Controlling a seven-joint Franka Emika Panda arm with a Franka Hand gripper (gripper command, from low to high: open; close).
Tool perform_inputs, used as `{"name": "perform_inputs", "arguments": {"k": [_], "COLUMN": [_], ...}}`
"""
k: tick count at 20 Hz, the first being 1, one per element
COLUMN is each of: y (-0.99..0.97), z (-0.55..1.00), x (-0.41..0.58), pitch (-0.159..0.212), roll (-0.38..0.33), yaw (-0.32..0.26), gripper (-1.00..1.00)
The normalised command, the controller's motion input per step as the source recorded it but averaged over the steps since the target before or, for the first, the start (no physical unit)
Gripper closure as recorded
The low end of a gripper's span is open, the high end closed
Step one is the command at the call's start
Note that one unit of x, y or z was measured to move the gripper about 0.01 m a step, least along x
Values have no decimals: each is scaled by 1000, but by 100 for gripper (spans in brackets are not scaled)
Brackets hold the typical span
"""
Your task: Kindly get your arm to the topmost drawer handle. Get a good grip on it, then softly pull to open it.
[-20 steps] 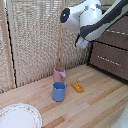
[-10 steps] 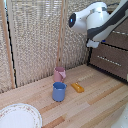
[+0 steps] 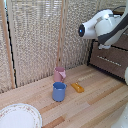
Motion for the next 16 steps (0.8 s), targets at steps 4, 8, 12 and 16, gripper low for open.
{"name": "perform_inputs", "arguments": {"k": [4,8,12,16], "y": [-299,-22,-5,-105], "z": [26,4,7,14], "x": [20,169,42,-79], "pitch": [-16,0,0,-11], "roll": [-110,-51,1,11], "yaw": [245,325,309,19], "gripper": [-100,100,100,100]}}
